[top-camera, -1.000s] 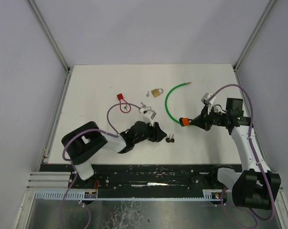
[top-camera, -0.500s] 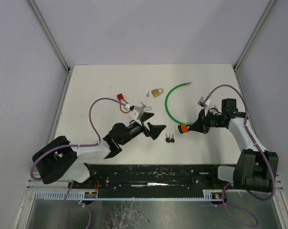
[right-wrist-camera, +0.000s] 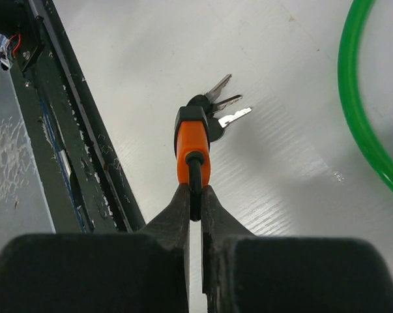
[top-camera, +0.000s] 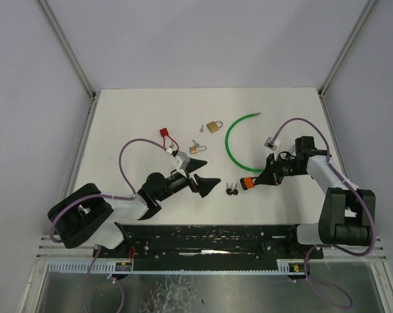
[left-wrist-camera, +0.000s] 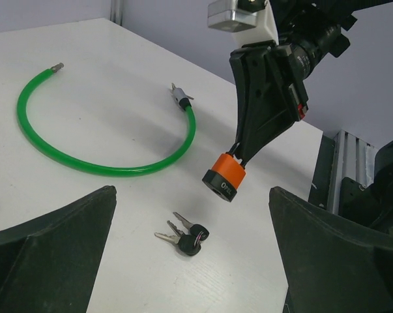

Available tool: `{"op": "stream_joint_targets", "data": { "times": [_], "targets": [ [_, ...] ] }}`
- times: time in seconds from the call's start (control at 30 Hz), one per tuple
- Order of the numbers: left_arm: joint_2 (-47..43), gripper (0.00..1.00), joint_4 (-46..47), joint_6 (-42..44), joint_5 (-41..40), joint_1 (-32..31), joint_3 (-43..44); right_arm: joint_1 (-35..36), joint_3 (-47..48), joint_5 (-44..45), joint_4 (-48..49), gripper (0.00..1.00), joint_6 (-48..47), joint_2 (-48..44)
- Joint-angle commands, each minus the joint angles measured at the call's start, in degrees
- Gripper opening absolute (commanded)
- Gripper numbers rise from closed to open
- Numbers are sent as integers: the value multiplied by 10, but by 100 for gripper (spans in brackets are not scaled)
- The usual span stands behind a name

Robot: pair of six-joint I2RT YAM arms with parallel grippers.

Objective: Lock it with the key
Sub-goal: Place the lock at the center of the board.

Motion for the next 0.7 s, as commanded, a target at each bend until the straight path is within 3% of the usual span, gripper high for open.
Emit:
{"op": "stream_joint_targets", "data": {
  "times": [0.0,0.37,0.57,0.67],
  "targets": [
    [5,100,42,-4,12,0,9,15,27,-17,-11,7,3,18],
    [7,100,42,-5,19,0,11,63,68,31,-1,13,45,120],
    [8,100,40,-5,23,0,12,78,79,66,-5,39,45,153],
    [7,100,41,-4,24,0,12,78,84,96,-1,46,45,132]
  ]
}}
